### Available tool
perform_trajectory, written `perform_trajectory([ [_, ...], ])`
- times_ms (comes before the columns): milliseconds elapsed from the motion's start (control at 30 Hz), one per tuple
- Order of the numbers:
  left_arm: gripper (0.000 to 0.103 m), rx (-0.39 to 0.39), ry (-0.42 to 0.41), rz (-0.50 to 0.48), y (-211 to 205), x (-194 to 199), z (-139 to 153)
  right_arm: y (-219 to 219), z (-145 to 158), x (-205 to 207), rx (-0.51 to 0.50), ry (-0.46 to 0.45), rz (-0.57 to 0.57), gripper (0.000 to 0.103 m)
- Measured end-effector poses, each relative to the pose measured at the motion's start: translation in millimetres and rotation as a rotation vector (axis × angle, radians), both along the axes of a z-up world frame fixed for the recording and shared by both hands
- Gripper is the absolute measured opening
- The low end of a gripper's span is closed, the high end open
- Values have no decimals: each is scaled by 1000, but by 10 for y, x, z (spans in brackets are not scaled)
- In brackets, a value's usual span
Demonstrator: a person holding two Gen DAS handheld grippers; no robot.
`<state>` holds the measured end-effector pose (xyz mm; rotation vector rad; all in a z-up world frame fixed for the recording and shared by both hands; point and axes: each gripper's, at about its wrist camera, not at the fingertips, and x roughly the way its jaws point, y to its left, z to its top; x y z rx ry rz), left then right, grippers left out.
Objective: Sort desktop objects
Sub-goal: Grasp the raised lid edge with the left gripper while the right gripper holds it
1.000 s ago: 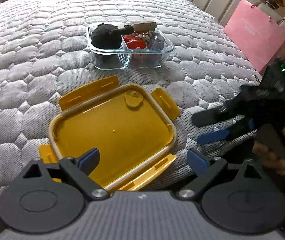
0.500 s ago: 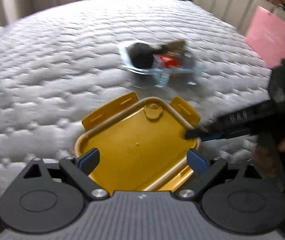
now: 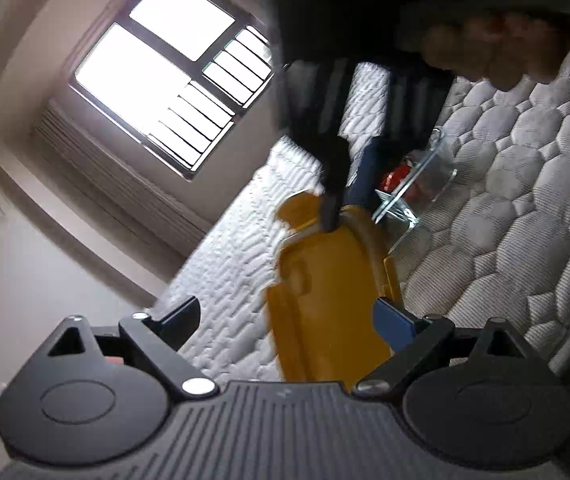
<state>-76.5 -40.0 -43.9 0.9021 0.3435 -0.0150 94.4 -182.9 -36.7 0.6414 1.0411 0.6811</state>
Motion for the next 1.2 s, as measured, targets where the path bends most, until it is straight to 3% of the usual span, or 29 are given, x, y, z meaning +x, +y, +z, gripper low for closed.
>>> perform_trajectory([
  [100, 96, -118, 34, 45, 121, 25, 184, 151, 94, 24, -35, -30, 9, 17],
  [267, 103, -220, 107, 31, 292, -83, 421, 212, 98, 98, -57, -14, 11, 17],
  [600, 103, -185, 174, -25, 45, 21, 245, 248, 119, 75, -57, -13, 4, 17],
  [867, 102, -147, 278, 47, -38, 388, -121, 302, 171, -4, -60, -39, 25, 20],
  [933, 97, -155, 289, 66, -17, 436, -166, 326, 198, -31, -58, -47, 33, 21],
  [1033, 68, -191, 284, 96, 69, 481, -157, 360, 234, -59, -55, -64, 51, 21],
  [1100, 37, -215, 281, 116, 127, 512, -151, 369, 243, -70, -62, -70, 53, 28],
  [1200, 28, -250, 277, 146, 213, 558, -142, 361, 225, -64, -73, -73, 46, 31],
])
